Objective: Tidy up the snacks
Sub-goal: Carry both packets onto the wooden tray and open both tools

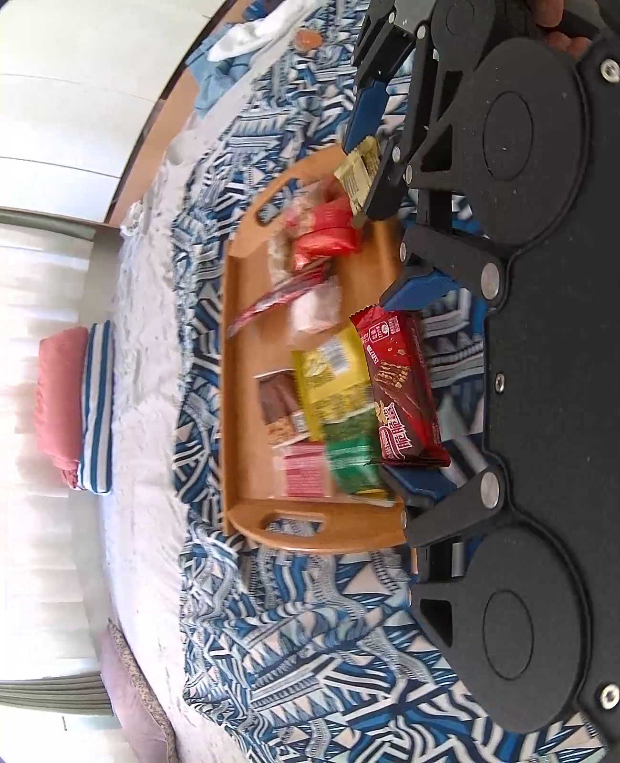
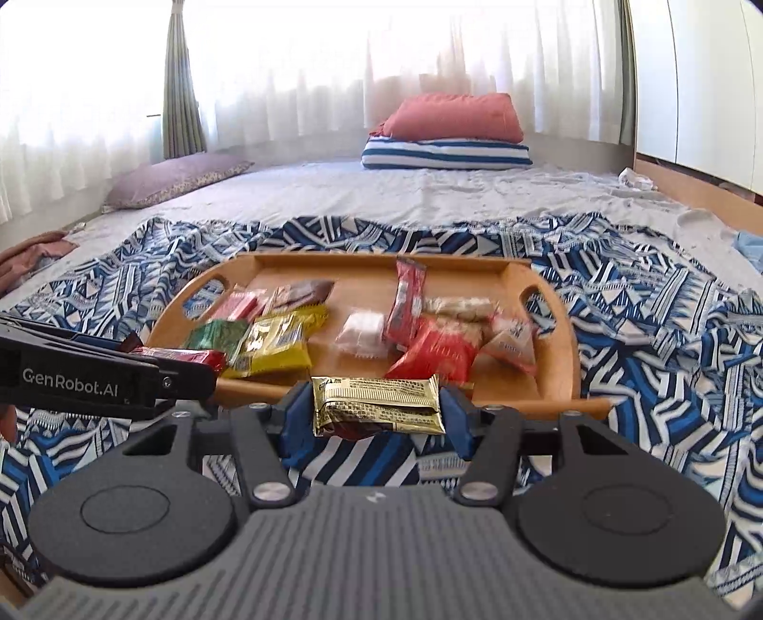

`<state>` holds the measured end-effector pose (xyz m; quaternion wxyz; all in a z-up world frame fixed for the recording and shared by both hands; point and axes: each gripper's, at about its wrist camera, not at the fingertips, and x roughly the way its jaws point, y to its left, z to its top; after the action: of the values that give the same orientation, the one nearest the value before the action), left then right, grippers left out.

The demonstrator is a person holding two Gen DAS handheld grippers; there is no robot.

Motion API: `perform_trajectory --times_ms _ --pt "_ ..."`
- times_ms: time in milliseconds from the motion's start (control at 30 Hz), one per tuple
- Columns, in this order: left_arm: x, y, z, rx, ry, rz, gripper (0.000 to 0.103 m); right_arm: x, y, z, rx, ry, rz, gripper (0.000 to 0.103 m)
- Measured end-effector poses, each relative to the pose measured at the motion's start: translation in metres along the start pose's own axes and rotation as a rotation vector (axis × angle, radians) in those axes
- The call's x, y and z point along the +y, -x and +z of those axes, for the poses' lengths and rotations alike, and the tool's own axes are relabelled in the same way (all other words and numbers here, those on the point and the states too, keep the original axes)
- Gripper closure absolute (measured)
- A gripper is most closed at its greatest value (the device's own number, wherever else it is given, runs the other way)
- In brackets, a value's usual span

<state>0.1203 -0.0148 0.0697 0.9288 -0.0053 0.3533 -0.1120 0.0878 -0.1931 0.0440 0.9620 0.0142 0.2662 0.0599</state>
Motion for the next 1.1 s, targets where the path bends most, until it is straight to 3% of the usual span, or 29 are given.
perform_trajectory --times_ms 367,533,767,1100 --pt "0.026 -0.03 0.062 -0.031 0.085 -0.032 0.037 -0.024 -0.029 0.06 -0.046 0.038 -0.059 0.042" --pt "0.041 -0.058 0.085 -0.007 0.126 -0.016 0.037 -0.04 -0.063 0.081 0.014 0.011 -0.062 0.042" --pt "0.059 -0.106 0.108 0.048 0.171 -0.016 0.037 -0.069 -0.114 0.095 0.124 -0.123 -0.057 0.042" --pt "0.067 -0.163 0.116 0.112 0.158 0.079 0.037 -0.082 -0.161 0.098 0.188 -0.116 -0.116 0.042"
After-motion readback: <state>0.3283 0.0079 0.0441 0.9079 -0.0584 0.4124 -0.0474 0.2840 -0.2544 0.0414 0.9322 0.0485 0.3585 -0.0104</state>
